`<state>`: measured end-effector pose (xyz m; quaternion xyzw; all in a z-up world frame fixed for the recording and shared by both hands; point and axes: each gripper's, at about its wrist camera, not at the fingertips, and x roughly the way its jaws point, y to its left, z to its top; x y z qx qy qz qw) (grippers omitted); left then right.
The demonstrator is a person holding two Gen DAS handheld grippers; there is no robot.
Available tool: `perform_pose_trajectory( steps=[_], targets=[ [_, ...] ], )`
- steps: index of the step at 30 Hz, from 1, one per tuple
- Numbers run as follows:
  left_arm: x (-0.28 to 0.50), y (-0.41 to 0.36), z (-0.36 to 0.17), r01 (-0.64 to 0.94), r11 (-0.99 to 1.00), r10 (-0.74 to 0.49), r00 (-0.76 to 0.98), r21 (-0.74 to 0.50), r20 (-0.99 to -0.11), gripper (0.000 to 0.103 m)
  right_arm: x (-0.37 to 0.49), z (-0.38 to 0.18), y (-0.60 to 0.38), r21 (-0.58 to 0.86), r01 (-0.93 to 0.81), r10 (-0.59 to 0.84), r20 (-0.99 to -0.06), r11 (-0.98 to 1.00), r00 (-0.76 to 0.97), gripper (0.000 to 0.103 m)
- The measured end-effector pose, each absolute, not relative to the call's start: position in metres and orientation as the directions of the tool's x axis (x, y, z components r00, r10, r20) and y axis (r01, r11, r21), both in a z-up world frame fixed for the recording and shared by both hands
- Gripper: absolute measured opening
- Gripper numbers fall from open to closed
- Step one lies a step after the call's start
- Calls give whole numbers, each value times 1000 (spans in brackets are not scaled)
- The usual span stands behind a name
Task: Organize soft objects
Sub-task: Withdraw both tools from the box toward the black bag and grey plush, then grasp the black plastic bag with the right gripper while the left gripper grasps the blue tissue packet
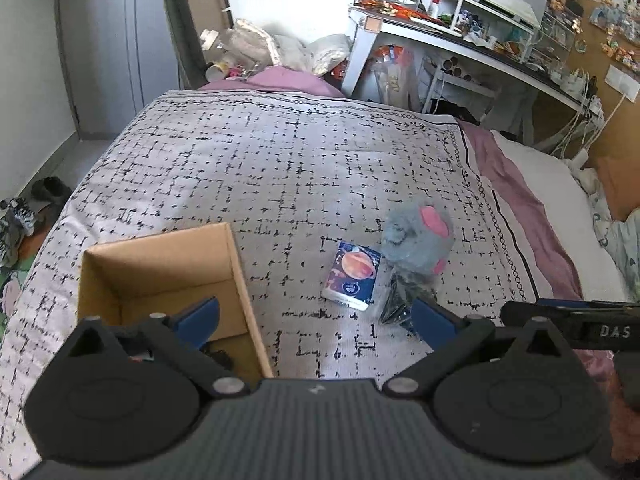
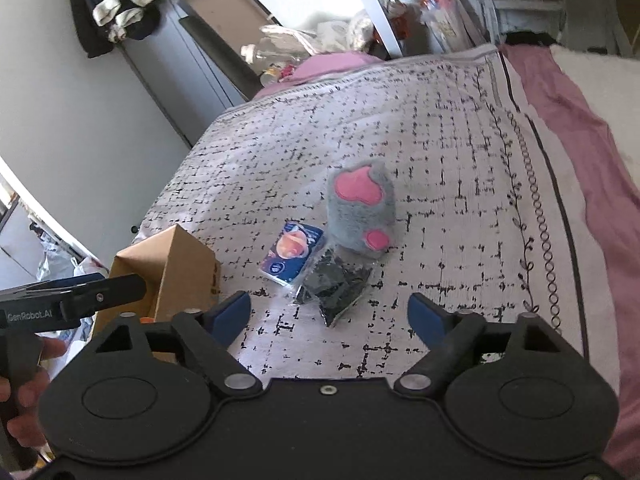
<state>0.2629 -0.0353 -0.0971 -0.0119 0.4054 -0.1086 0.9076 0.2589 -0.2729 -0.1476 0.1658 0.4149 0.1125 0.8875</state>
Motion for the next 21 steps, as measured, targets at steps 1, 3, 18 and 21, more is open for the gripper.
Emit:
perform_pose_trajectory(
  steps=[1,3,18,21],
  targets=[
    [266,-38,-99,191,976,-205,646,-104,-735,100,262,-151,-273,395,-56,341,-705,917,622,76],
    [271,-41,-103,197,975,-205,646,-99,-735,100,267,-157,-274,408,-44,349,-714,912,607,73],
    [322,-71,-128,249,964,-231,593,-98,-772,74,314,-197,-276,482,21,395,-741,876,543,70],
    [332,-78,-136,254,963,-226,576,-91,-785,71,322,-205,-276,497,32,407,-745,867,528,68]
  ],
)
